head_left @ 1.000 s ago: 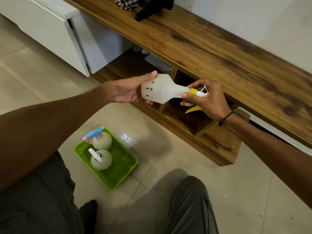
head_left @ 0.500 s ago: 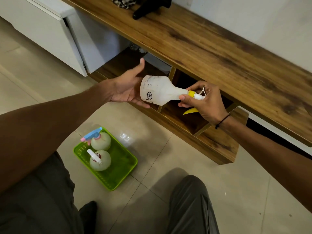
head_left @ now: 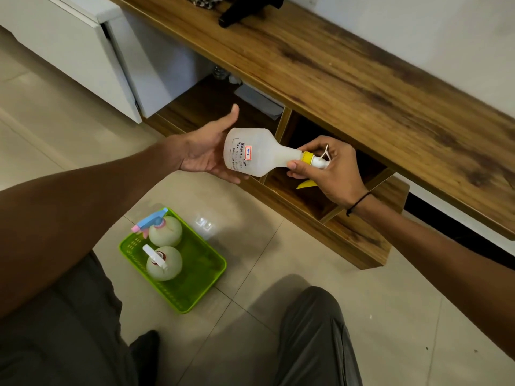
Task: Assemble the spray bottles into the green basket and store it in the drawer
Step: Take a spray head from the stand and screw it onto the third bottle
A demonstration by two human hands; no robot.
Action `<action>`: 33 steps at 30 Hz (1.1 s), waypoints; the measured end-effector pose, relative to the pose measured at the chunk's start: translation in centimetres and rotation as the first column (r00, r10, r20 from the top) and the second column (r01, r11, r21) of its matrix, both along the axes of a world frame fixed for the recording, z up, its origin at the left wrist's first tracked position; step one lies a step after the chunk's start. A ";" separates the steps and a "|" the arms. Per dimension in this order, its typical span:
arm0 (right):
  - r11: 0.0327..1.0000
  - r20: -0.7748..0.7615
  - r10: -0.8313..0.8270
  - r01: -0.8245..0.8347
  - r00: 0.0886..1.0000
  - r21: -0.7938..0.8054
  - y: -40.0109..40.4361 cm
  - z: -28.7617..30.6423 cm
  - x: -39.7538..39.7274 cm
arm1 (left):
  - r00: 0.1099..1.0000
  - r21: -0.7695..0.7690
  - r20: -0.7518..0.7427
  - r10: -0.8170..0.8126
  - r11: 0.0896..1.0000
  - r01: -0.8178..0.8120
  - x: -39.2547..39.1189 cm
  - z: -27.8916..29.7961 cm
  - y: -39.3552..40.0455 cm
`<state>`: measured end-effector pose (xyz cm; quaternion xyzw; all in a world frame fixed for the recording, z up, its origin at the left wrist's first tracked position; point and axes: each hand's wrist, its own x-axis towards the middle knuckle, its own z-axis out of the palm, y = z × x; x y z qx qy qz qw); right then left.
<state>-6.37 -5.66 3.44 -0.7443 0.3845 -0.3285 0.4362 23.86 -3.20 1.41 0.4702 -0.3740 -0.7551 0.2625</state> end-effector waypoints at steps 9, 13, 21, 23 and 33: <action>1.000 -0.021 -0.008 0.009 1.000 0.022 -0.4 -0.2 -1.0 | 0.985 -0.140 -0.171 0.001 0.990 -0.026 0.7 -0.5 0.4; 0.999 -0.063 0.008 -0.011 0.998 -0.041 0.2 -0.2 -0.5 | 0.997 -0.003 -0.067 -0.046 0.999 0.045 0.8 -0.7 0.1; 1.000 -0.013 0.025 -0.025 1.000 0.009 0.1 -0.3 -0.9 | 0.996 -0.238 -0.021 -0.083 0.968 0.076 1.3 -1.4 0.5; 0.998 -0.004 0.044 -0.044 0.999 0.041 0.0 -0.4 -0.9 | 0.995 -0.304 0.065 -0.077 0.948 0.093 1.0 -1.0 0.5; 0.989 0.061 0.093 -0.100 0.994 0.109 -0.3 0.1 -1.2 | 0.999 -0.279 0.033 -0.018 0.960 0.027 1.0 0.3 0.3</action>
